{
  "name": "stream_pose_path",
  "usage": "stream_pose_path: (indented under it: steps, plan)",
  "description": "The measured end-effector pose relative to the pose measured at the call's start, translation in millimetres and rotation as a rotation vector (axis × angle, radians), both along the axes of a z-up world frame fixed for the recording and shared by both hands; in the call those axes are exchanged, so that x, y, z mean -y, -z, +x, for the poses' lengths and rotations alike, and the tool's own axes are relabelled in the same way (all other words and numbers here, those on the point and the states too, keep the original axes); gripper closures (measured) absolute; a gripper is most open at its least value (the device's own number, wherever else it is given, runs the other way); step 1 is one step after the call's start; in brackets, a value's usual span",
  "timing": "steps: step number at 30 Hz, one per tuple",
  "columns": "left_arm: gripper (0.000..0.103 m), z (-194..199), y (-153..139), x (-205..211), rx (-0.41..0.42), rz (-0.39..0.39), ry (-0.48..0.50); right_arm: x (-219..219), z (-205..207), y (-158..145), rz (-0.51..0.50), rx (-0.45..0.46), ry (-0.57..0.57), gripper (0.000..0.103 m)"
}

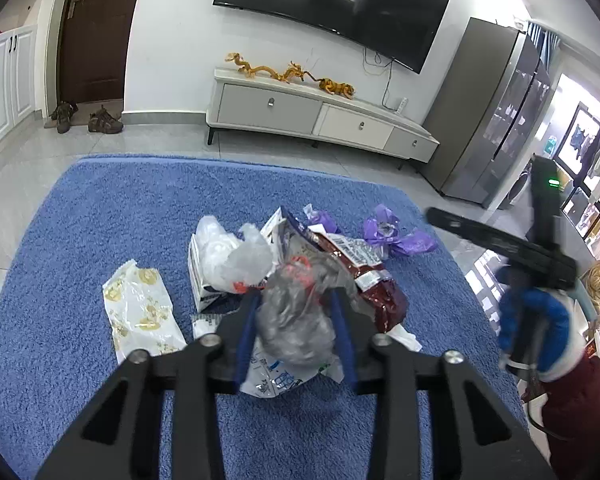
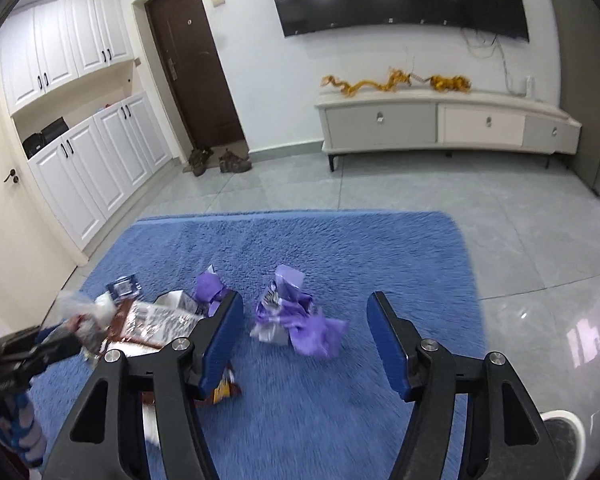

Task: Collect trash
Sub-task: 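Grasp a purple glove with the right tool while the left tool grasps a clear bag, then carry the purple glove and clear bag over the trash bin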

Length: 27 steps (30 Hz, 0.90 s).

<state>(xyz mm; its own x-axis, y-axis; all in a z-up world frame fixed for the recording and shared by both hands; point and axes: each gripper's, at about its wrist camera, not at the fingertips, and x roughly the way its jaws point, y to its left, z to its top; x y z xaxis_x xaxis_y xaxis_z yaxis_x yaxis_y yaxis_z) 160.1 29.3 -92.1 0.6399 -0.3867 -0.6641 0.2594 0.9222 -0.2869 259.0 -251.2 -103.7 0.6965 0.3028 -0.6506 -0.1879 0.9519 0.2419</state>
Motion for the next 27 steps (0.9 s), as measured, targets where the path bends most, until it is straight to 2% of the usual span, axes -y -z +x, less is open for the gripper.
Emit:
stream_pose_path:
  steps: [3,7,8,9,13,18,27]
  plan:
    - [0.089,1,5,-1,-0.016,-0.018,0.005,-10,20,19,0.011,-0.037,-0.019,0.040]
    - [0.099,0,7,-4,-0.017,-0.038,0.013,-19,39,37,0.027,-0.079,-0.039,0.042]
    - [0.099,-1,6,-4,-0.013,-0.044,0.016,-21,42,42,0.024,-0.090,-0.039,0.045]
    - [0.100,-4,6,-5,-0.009,-0.050,0.017,-23,44,46,0.023,-0.099,-0.039,0.057]
    - [0.100,-13,-1,-8,0.009,-0.072,0.025,-21,42,47,0.052,-0.101,-0.047,0.068]
    - [0.100,-34,-19,-7,0.046,-0.087,0.035,-13,13,32,0.053,-0.067,-0.042,0.072]
    - [0.100,-100,-61,10,0.136,-0.037,0.113,26,-93,-20,0.101,0.030,-0.038,0.074]
